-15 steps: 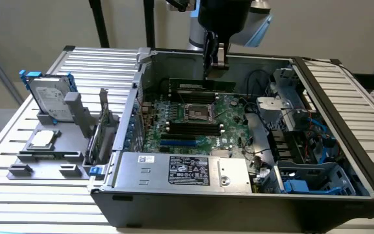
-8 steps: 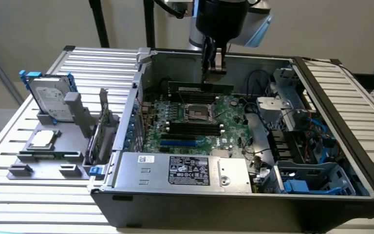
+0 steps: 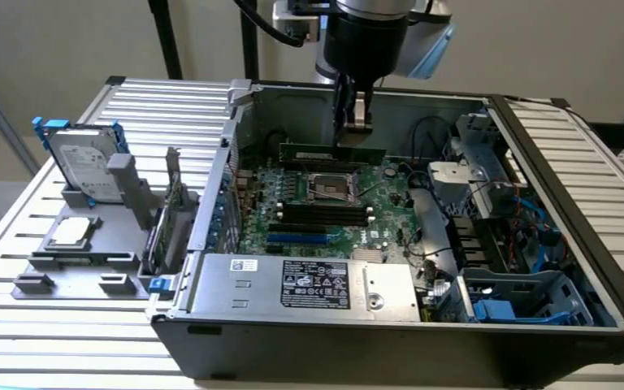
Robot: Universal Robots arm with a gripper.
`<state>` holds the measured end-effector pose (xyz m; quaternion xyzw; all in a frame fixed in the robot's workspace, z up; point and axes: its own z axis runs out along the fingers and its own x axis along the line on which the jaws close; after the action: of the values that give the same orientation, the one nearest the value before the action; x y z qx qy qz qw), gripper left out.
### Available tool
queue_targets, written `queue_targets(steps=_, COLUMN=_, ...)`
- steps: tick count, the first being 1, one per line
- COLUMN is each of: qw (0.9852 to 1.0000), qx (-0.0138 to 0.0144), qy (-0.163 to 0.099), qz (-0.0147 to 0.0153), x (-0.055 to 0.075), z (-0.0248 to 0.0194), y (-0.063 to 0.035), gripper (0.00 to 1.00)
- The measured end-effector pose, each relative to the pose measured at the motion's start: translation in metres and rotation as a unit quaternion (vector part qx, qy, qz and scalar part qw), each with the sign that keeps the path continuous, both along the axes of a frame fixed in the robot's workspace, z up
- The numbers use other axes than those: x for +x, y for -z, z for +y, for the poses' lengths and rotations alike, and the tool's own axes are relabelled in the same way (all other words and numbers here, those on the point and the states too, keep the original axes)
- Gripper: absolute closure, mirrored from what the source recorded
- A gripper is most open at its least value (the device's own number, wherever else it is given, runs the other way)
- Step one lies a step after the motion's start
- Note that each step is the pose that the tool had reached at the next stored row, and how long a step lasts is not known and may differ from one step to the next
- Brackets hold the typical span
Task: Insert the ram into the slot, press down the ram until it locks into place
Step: 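Insert the ram into the slot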
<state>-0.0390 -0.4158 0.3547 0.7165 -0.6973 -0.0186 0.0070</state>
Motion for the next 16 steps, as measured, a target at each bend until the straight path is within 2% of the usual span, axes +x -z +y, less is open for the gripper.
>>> queue_targets(steps=16, qw=1.0, qx=-0.0001, qy=0.0, qz=0.0, x=0.0, z=0.0013, y=0.0291, gripper=0.87)
